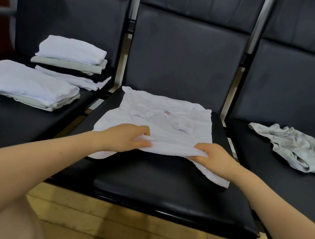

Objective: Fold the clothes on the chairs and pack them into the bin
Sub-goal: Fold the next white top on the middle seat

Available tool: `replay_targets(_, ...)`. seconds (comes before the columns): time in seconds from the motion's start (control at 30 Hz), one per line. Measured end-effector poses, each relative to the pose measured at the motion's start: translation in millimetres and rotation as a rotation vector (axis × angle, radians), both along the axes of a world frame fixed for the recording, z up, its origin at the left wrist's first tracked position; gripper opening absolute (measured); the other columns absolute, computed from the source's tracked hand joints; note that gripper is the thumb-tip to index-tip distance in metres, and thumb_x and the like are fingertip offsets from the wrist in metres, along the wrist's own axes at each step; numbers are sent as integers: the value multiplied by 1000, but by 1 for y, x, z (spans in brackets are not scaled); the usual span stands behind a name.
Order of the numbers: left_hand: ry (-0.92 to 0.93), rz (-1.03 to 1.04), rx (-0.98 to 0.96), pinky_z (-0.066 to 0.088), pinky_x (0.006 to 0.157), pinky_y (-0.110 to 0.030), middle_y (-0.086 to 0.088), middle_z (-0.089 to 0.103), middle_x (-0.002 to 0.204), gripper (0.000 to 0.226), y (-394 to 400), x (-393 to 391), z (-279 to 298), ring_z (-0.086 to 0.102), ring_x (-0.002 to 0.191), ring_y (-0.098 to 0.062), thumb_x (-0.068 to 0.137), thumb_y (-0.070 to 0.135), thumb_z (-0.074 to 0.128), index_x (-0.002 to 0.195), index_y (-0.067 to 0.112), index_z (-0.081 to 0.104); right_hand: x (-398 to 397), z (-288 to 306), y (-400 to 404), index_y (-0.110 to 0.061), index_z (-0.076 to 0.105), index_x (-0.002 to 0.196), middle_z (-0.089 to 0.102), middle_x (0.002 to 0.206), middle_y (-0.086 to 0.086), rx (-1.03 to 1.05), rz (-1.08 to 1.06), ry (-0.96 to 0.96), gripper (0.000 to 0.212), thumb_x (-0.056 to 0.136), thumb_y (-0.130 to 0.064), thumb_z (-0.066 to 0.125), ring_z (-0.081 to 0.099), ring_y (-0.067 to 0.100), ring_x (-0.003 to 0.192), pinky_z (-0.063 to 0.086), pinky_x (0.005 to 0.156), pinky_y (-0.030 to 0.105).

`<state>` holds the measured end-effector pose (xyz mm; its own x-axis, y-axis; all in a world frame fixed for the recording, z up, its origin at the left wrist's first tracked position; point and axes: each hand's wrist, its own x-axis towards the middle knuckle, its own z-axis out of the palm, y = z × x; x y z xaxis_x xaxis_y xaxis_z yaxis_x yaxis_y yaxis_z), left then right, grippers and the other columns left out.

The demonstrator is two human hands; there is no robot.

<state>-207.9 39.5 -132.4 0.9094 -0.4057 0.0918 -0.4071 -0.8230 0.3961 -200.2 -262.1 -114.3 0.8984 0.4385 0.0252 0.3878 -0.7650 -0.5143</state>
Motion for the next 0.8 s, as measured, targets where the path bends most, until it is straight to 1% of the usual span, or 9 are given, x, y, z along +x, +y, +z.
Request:
replay_targets(0.1,-7,18,47,41,72,-24,9,61,86,21,9,2,9,53,82,-8,86,54,57,90,36,49,3,10,-11,-10,71,83,68,78,6,190,-81,89,22,86,-31,69,59,8,71,43,68,20)
replay_targets(0.23,-72,63,114,40,66,-28,3,59,76,24,24,1,16,52,73,-14,87,43,54,74,24,48,0,20,-28,-19,74,78,73,79,0,518,-183,228,14,84,-31,71,66,12,74,49,66,25)
replay_targets(0.3,-92,76,108,39,61,-32,1,54,69,26,28,-2,18,49,67,-15,80,41,50,71,17,46,0,22,-31,-10,73,86,73,86,8,672,-199,261,21,84,-31,70,67,20,80,51,69,29)
replay_targets(0.4,-111,138,104,34,54,-27,6,51,65,15,32,-9,22,45,60,-8,76,31,55,68,26,44,-2,24,-31,5,65,106,70,97,15,855,-234,299,43,83,-31,70,66,23,89,55,71,29)
replay_targets(0.5,-120,190,100,32,54,-26,9,52,68,19,34,-14,23,49,67,-12,79,23,56,72,34,42,-1,25,-29,-1,66,108,71,101,10,1009,-273,297,32,88,-25,66,68,20,94,54,74,30)
replay_targets(0.57,-112,236,99,32,58,-28,12,51,73,16,36,-20,24,50,72,-15,82,21,55,82,33,43,-2,27,-29,-7,67,104,73,95,4,1124,-320,276,20,91,-22,63,69,15,91,53,73,28)
replay_targets(0.63,-108,287,65,36,64,-30,13,54,79,14,39,-25,23,52,77,-16,84,18,54,92,29,49,-4,29,-28,-6,65,109,70,98,5,1212,-363,281,22,92,-20,62,66,17,97,52,77,29)
replay_targets(0.73,-152,375,-34,44,73,-34,-3,65,94,17,46,-30,22,59,89,-26,88,12,49,101,15,59,-10,30,-25,-1,59,122,65,113,11,1229,-398,322,32,96,-19,56,60,24,112,50,88,34)
replay_targets(0.8,-168,460,-76,42,79,-34,-12,65,105,23,51,-27,21,59,98,-32,93,11,44,107,6,61,-12,31,-23,2,54,129,61,126,15,1211,-425,327,38,97,-18,54,57,28,119,49,95,38)
